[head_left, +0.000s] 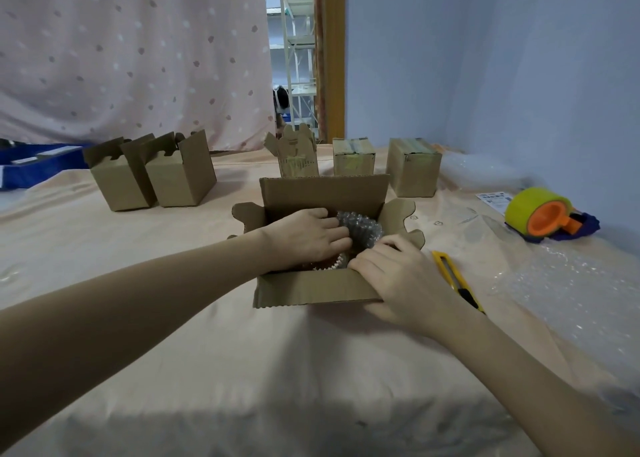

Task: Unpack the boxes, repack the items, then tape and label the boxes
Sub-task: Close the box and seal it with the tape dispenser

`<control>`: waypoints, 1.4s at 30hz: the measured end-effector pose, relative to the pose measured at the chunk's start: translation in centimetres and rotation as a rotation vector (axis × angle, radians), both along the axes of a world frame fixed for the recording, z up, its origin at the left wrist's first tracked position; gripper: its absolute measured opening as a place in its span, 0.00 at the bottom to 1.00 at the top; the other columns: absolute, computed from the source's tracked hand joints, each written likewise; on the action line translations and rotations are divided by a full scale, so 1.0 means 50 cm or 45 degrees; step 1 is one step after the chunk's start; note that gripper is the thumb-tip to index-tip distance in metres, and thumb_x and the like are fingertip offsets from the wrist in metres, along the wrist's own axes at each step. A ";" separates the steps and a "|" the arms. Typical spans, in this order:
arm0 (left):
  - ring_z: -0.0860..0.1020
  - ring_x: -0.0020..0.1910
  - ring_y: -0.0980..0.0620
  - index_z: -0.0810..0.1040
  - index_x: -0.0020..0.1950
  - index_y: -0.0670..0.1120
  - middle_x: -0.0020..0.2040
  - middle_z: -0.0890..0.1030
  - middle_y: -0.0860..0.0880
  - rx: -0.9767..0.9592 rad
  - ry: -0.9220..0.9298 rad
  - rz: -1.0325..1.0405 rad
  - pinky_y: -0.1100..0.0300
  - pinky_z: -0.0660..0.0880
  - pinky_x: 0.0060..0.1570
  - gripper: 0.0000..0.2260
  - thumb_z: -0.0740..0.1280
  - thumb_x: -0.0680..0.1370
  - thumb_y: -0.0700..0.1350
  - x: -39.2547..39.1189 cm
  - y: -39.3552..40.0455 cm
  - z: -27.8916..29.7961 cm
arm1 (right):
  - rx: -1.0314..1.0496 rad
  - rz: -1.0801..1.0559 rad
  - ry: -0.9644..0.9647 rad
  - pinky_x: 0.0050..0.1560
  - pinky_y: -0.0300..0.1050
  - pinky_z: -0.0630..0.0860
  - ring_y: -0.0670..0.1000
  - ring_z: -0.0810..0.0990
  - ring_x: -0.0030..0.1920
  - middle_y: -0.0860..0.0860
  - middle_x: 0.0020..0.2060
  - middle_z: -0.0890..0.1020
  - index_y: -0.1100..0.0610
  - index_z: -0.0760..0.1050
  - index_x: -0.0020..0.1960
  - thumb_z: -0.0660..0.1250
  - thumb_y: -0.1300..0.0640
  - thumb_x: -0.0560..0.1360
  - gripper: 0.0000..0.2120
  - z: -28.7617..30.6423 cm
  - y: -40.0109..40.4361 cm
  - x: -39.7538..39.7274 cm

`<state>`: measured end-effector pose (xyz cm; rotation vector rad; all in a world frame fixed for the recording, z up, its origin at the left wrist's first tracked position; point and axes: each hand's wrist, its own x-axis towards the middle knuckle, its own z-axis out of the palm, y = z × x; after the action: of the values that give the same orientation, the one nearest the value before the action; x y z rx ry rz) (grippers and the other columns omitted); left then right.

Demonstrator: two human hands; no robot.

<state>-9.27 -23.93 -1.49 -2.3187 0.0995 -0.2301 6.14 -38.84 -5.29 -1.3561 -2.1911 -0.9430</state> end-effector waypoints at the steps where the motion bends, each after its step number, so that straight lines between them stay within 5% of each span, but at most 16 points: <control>1: 0.76 0.36 0.50 0.80 0.46 0.44 0.39 0.78 0.50 0.017 -0.026 0.022 0.59 0.70 0.38 0.16 0.52 0.75 0.36 0.000 -0.001 -0.001 | -0.031 -0.013 0.014 0.50 0.45 0.69 0.55 0.78 0.38 0.52 0.39 0.82 0.60 0.80 0.46 0.59 0.50 0.69 0.17 0.000 -0.001 0.000; 9: 0.79 0.39 0.48 0.81 0.46 0.43 0.42 0.80 0.48 -0.020 -0.018 0.036 0.59 0.74 0.38 0.17 0.52 0.74 0.36 0.005 0.001 0.002 | -0.228 -0.096 0.077 0.56 0.45 0.69 0.55 0.81 0.47 0.54 0.48 0.83 0.63 0.79 0.56 0.59 0.52 0.67 0.23 -0.004 -0.015 -0.002; 11: 0.80 0.45 0.46 0.80 0.55 0.41 0.50 0.80 0.45 -0.089 0.003 0.073 0.56 0.78 0.44 0.15 0.60 0.72 0.34 0.000 -0.003 0.017 | -0.246 -0.130 0.075 0.54 0.45 0.70 0.55 0.82 0.47 0.54 0.48 0.83 0.63 0.79 0.56 0.55 0.55 0.65 0.25 -0.004 -0.013 -0.003; 13: 0.77 0.54 0.46 0.75 0.65 0.41 0.61 0.76 0.44 -0.225 0.092 0.161 0.54 0.76 0.54 0.24 0.67 0.70 0.33 -0.011 -0.014 0.042 | -0.249 -0.135 0.093 0.53 0.45 0.71 0.55 0.82 0.46 0.55 0.48 0.83 0.64 0.79 0.56 0.54 0.58 0.64 0.26 -0.003 -0.011 -0.004; 15: 0.74 0.59 0.46 0.74 0.67 0.43 0.66 0.72 0.45 -0.374 0.137 0.273 0.53 0.73 0.57 0.26 0.69 0.69 0.33 -0.039 -0.045 0.069 | -0.231 -0.134 0.121 0.51 0.46 0.73 0.56 0.82 0.45 0.55 0.47 0.83 0.64 0.79 0.56 0.53 0.61 0.63 0.26 -0.003 -0.008 -0.005; 18: 0.77 0.59 0.43 0.82 0.56 0.45 0.61 0.78 0.43 -0.285 -0.224 0.226 0.52 0.74 0.56 0.21 0.74 0.63 0.35 -0.106 -0.093 0.086 | -0.231 -0.168 0.136 0.50 0.47 0.76 0.56 0.81 0.47 0.55 0.48 0.82 0.61 0.73 0.59 0.52 0.62 0.64 0.25 -0.006 -0.007 -0.005; 21: 0.73 0.63 0.41 0.79 0.59 0.42 0.62 0.76 0.42 -0.343 -0.871 0.432 0.51 0.66 0.61 0.16 0.64 0.72 0.42 -0.168 -0.134 0.059 | -0.246 -0.211 0.131 0.53 0.43 0.68 0.56 0.81 0.48 0.54 0.49 0.82 0.61 0.73 0.59 0.53 0.58 0.63 0.26 -0.009 -0.011 -0.007; 24: 0.71 0.63 0.44 0.69 0.69 0.41 0.63 0.73 0.43 -0.928 -1.357 0.717 0.56 0.67 0.57 0.21 0.65 0.78 0.46 -0.181 -0.156 0.016 | -0.228 -0.225 0.128 0.53 0.42 0.65 0.55 0.82 0.47 0.54 0.48 0.82 0.61 0.78 0.56 0.55 0.55 0.64 0.25 -0.001 -0.020 -0.016; 26: 0.71 0.64 0.48 0.64 0.72 0.43 0.65 0.72 0.45 -1.329 -1.451 0.789 0.61 0.65 0.56 0.26 0.67 0.77 0.46 -0.172 -0.161 -0.013 | -0.175 -0.213 0.119 0.50 0.40 0.64 0.54 0.82 0.46 0.53 0.47 0.83 0.62 0.80 0.54 0.56 0.55 0.63 0.25 0.003 -0.026 -0.022; 30: 0.72 0.57 0.51 0.65 0.71 0.45 0.62 0.72 0.47 -1.267 -1.407 0.710 0.65 0.64 0.47 0.22 0.65 0.78 0.43 -0.143 -0.177 -0.054 | -0.162 -0.211 0.090 0.58 0.42 0.65 0.55 0.81 0.53 0.56 0.53 0.82 0.62 0.79 0.57 0.59 0.54 0.65 0.25 -0.007 -0.033 -0.016; 37: 0.75 0.57 0.41 0.53 0.78 0.45 0.64 0.75 0.44 -1.092 -1.395 0.605 0.50 0.74 0.45 0.33 0.66 0.77 0.37 -0.124 -0.181 -0.085 | -0.033 -0.140 0.182 0.63 0.53 0.68 0.59 0.72 0.62 0.60 0.59 0.77 0.62 0.78 0.58 0.61 0.58 0.66 0.22 -0.035 -0.040 0.009; 42: 0.72 0.58 0.44 0.68 0.72 0.41 0.64 0.75 0.44 -0.992 -1.281 0.622 0.48 0.76 0.50 0.22 0.60 0.76 0.39 -0.133 -0.166 -0.092 | 0.095 -0.166 0.541 0.69 0.50 0.62 0.59 0.62 0.71 0.59 0.70 0.61 0.59 0.63 0.69 0.63 0.51 0.64 0.34 -0.037 -0.055 0.020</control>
<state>-15.93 -32.25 -6.09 -2.5454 -1.2182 -1.3085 7.13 -41.58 -7.12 -1.5169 -1.7520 -0.6935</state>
